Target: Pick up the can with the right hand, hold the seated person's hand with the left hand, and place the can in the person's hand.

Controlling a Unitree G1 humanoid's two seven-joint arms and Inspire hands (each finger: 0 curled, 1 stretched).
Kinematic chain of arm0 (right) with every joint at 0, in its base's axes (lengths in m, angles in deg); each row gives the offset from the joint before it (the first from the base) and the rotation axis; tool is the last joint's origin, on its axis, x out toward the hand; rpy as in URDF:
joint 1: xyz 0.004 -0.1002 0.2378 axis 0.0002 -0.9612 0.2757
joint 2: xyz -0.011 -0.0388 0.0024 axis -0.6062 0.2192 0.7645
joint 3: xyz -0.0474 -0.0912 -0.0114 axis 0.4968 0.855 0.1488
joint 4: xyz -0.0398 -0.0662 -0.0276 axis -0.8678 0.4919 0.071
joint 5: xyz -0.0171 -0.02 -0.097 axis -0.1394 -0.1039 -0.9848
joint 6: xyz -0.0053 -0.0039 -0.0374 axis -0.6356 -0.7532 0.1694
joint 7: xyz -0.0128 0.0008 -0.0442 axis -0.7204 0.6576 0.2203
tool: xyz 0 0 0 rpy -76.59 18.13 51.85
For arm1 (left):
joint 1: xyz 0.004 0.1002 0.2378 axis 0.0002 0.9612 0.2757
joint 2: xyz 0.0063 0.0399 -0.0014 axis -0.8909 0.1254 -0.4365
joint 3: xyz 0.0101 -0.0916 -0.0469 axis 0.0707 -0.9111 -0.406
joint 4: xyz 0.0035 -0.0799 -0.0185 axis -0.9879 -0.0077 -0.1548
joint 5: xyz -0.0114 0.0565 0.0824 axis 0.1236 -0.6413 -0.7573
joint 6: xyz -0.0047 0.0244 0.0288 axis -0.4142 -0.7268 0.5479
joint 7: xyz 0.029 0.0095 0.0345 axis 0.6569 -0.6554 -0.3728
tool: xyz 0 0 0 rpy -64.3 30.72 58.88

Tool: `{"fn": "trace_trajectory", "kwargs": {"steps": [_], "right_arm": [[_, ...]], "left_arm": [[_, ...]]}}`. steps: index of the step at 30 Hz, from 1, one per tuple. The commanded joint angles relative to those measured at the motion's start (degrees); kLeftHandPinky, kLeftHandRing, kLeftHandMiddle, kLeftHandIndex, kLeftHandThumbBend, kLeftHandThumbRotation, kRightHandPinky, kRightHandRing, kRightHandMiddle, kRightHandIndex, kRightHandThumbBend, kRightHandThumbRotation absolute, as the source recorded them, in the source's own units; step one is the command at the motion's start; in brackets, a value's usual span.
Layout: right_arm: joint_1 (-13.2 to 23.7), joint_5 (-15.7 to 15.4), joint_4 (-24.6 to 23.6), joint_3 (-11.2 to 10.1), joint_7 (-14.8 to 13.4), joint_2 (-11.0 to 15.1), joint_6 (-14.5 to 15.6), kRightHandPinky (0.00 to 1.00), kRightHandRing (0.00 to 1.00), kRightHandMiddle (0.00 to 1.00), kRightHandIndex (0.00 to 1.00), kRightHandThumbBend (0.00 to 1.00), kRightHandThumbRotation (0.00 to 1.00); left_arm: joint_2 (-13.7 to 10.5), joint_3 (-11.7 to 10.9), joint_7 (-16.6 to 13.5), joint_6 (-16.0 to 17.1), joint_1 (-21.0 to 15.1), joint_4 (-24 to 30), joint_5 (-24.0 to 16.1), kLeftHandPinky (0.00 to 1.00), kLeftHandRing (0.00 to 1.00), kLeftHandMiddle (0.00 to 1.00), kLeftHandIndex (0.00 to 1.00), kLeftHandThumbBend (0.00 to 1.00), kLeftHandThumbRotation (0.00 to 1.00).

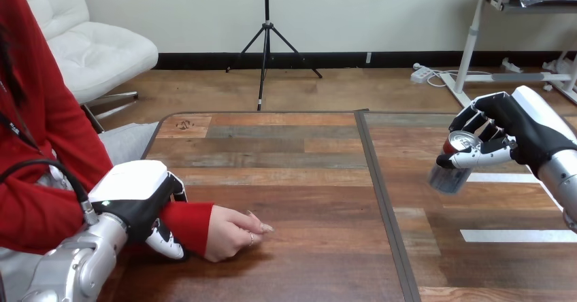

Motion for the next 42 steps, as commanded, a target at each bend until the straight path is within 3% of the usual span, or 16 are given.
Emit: {"fn": "trace_trajectory", "kwargs": {"steps": [1, 12, 21, 33, 42], "right_arm": [[2.74, 1.2, -3.7, -1.9, -1.67, 1.33, -1.29, 0.35, 0.38, 0.45, 0.5, 0.71, 0.0], [2.59, 1.34, -3.74, -2.08, -1.5, 1.55, -1.72, 0.34, 0.37, 0.45, 0.49, 0.71, 0.0], [2.42, 1.16, -3.95, -2.08, -1.68, 1.72, -1.66, 0.36, 0.37, 0.44, 0.49, 0.7, 0.0], [2.46, 1.28, -3.74, -2.24, -2.04, 1.52, -1.58, 0.35, 0.38, 0.45, 0.49, 0.71, 0.0], [2.53, 1.37, -4.19, -2.26, -1.75, 1.4, -0.67, 0.34, 0.38, 0.45, 0.5, 0.71, 0.0]], "left_arm": [[1.01, 2.6, 1.81, -1.06, -1.6, -3.29, 0.45, 0.34, 0.4, 0.44, 0.45, 0.89, 0.0], [1.12, 4.38, 3.0, -1.71, -2.37, -4.11, 0.68, 0.25, 0.31, 0.38, 0.39, 0.85, 0.0], [0.87, 6.56, 5.96, -3.16, -3.52, -5.0, -0.31, 0.2, 0.26, 0.35, 0.39, 0.84, 0.0], [0.43, 8.94, 12.01, -5.76, -4.85, -5.35, -0.75, 0.23, 0.3, 0.4, 0.51, 0.83, 0.0], [0.14, 11.2, 20.46, -10.69, -6.56, -5.04, -1.47, 0.29, 0.41, 0.5, 0.6, 0.76, 0.0]]}}
